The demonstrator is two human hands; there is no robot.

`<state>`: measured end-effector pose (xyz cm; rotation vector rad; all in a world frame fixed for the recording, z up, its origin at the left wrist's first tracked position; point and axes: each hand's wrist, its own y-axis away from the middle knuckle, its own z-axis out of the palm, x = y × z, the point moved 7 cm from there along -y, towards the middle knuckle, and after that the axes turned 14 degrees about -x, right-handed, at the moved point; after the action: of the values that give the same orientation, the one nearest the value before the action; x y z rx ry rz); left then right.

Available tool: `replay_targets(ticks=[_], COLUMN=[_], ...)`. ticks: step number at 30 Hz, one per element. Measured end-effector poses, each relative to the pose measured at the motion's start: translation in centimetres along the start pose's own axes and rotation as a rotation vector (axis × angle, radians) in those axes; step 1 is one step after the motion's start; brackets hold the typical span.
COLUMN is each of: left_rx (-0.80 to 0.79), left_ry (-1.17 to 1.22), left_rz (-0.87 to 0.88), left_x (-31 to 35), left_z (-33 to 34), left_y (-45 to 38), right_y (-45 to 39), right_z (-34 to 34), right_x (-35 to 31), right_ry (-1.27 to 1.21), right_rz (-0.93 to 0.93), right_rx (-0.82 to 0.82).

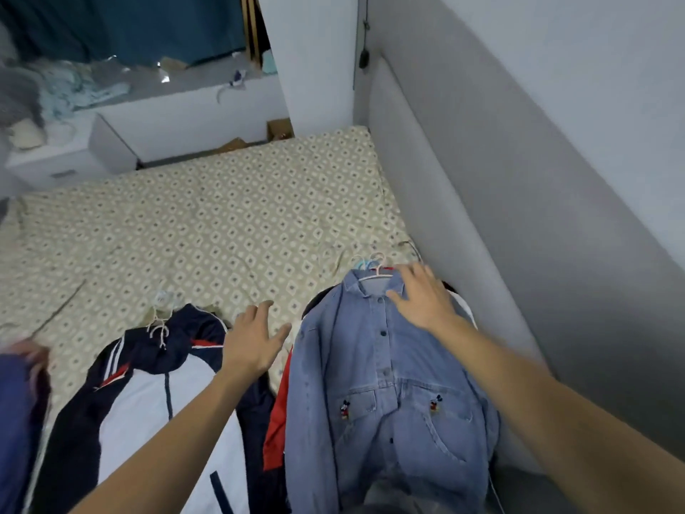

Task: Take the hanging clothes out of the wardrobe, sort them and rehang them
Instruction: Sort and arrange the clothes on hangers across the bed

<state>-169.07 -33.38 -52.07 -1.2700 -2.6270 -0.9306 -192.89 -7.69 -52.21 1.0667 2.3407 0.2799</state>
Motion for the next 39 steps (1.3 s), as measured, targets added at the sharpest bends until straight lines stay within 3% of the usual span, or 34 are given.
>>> replay_targets(ticks=[11, 19, 28, 39], left_rx=[0.074, 0.083, -0.034, -0.276], left_ry=[0.052, 0.121, 0.084, 0.124], left_rz=[-0.343, -0.485, -0.371, -0.291], left_x=[-17.0, -33.4, -52.2, -65.3], left_z=[-1.4, -2.0, -4.0, 2.6], left_y=[11.9, 15.5, 6.3, -8.8], right_y=[-2.8, -4.6, -13.5, -24.7], right_z=[10.0, 19.7, 31.9, 46.3], right_x=[-19.5, -34.1, -42.9, -43.0], right_ry=[0.056, 0.101, -0.021, 0.048], right_rz=[-0.366, -0.426, -0.177, -0.012], right_rx=[-0.27, -0.356, -0.428, -0.54])
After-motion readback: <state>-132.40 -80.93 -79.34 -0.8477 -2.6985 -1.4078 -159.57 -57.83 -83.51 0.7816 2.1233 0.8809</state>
